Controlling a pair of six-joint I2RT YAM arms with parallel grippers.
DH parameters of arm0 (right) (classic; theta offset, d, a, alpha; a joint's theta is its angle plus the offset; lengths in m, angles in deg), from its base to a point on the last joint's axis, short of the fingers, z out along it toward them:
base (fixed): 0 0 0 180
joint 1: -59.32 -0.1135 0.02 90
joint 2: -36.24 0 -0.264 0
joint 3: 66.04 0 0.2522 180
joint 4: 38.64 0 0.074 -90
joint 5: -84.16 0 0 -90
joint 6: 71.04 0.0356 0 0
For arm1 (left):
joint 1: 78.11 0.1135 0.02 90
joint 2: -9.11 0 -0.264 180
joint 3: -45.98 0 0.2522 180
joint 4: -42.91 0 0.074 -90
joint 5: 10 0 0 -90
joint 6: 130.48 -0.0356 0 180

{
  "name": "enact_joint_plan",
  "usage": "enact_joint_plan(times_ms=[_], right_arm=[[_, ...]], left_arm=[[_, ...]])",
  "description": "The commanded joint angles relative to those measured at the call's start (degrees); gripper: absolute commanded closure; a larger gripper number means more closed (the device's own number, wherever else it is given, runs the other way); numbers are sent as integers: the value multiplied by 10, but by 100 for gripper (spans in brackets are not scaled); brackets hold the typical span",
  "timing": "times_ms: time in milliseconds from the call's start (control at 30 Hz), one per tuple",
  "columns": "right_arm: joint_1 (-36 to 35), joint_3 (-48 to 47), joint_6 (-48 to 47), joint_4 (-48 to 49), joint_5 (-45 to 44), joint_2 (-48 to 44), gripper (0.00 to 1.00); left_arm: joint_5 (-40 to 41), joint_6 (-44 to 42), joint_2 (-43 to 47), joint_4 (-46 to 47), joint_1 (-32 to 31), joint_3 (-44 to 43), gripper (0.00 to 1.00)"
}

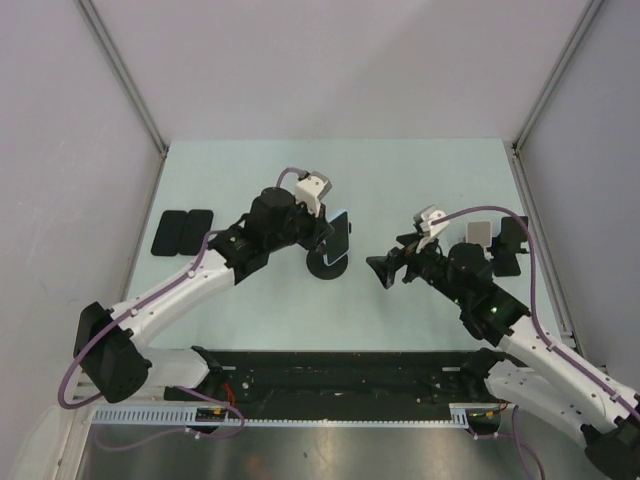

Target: Remove the phone from the phone stand

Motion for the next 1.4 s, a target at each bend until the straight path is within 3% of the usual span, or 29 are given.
enact_joint_plan(times_ms=[0, 67, 167, 300, 567, 767, 1033, 1367], right_arm=[[-67, -28, -32, 41, -113, 38, 0], [-92, -30, -35, 53, -132, 55, 0], [-109, -33, -35, 68, -145, 80, 0], [-117, -37, -34, 79, -151, 97, 0], [-118, -65, -37, 94, -155, 131, 0], [-121, -117, -45, 104, -150, 199, 0], [-126, -167, -60, 122, -148, 274, 0], [-132, -178, -56, 146, -138, 313, 0]], left_arm=[[19, 41, 45, 82, -26, 8, 95], [17, 42, 43, 82, -36, 13, 92], [12, 46, 40, 83, -42, 14, 78], [13, 48, 50, 81, -42, 11, 46], [65, 32, 138, 80, -40, 22, 3], [147, 12, 209, 78, -19, 78, 0], [174, 6, 288, 75, 27, 161, 0], [159, 7, 274, 76, 30, 175, 0]])
